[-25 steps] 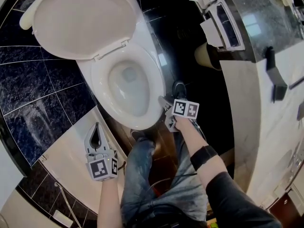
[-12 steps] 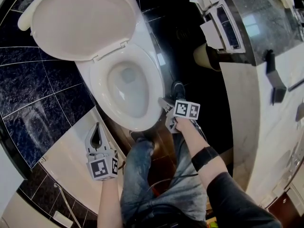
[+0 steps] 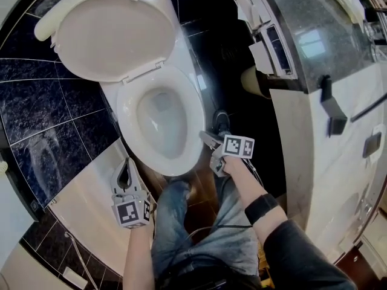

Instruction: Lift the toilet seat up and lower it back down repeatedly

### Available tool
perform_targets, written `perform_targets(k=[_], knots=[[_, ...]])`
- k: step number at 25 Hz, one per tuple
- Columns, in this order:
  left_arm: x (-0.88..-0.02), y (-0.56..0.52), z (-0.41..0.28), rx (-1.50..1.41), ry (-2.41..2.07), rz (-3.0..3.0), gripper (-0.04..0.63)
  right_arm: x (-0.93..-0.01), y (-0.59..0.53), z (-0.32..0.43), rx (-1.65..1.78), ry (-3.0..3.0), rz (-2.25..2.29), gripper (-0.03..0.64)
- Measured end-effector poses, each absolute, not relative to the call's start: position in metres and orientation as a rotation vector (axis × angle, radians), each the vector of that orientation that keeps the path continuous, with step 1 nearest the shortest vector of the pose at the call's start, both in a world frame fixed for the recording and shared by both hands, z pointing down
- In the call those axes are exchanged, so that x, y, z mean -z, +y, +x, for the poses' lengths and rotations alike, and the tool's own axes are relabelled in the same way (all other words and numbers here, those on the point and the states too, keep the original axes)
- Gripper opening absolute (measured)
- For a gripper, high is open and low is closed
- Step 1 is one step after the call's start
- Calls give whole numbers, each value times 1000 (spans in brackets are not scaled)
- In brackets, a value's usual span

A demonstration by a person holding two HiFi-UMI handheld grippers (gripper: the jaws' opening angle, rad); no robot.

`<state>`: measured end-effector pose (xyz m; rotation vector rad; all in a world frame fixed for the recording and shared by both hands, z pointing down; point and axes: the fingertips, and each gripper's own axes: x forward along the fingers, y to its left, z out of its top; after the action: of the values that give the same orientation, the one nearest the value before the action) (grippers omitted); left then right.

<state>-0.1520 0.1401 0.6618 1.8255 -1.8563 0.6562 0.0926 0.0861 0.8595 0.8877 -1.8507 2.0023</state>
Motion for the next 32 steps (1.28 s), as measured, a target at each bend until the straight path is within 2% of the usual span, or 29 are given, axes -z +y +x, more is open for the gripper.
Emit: perform_targets(k=[10,19,32], knots=[[-611,156,-130,-681,-1782,1843,0,-773,58,81,-2069,-1877,895,124],[-639,214,-99,-732,-1610,1729,0,-721,20,63,-2122,-1907,880,137],[-617,137,-93,-550,-1717,1620,0,-690,-8,48,-2200,-1810,861,140]])
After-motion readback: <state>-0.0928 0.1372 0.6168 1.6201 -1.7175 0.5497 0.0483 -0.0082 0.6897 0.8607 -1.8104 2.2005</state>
